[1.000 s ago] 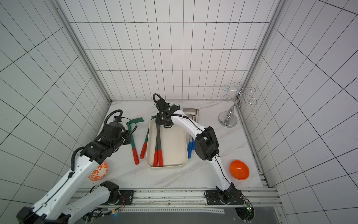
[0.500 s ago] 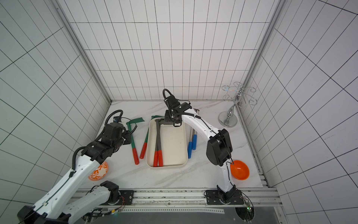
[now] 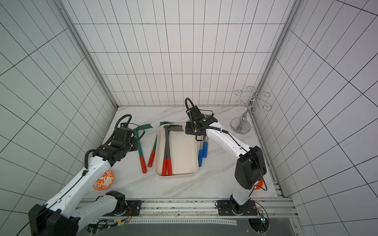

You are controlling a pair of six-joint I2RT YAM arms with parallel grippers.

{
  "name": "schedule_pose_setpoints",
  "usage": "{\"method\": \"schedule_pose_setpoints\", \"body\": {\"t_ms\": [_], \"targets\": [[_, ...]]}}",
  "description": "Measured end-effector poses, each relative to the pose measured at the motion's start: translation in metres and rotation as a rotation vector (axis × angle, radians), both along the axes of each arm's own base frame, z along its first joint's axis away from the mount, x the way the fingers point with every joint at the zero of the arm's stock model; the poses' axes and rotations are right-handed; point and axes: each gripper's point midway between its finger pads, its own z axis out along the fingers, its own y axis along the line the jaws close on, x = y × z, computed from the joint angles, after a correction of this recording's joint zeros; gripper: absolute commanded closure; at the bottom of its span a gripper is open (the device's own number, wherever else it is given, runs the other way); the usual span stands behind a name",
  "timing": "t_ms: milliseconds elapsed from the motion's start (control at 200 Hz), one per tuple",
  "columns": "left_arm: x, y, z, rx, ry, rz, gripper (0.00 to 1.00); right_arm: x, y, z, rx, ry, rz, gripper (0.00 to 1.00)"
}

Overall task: Put the small hoe into the storage box
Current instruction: Pick up the hoe from the center of the board.

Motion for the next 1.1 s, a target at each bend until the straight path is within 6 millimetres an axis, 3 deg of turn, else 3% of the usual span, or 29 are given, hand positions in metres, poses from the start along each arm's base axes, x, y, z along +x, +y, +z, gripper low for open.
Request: {"method": "schedule_pose_setpoints", "body": {"t_ms": [105,245,450,635,1099], "targets": [[0.014,0.009,-0.009,0.011,0.046,0.037,0.49,-0.008,-0.009,-0.009,-0.013,0.014,0.005,0.54],[0.036,0.019,-0.022,0.007,0.113,0.084,0.51,-0.017,-0.017,-0.018,-0.026,0.027,0.013,0.53],[0.067,0.027,-0.055,-0.021,0.228,0.131,0.52,-0.024,-0.029,-0.012,-0.02,0.01,0.009,0.53],[0.076,0.035,-0.089,-0.049,0.319,0.171,0.49,-0.028,-0.036,-0.002,-0.004,-0.017,0.004,0.54],[0.096,0.027,-0.119,-0.077,0.36,0.155,0.46,-0.035,-0.05,-0.014,-0.018,0.007,-0.013,0.53]]}}
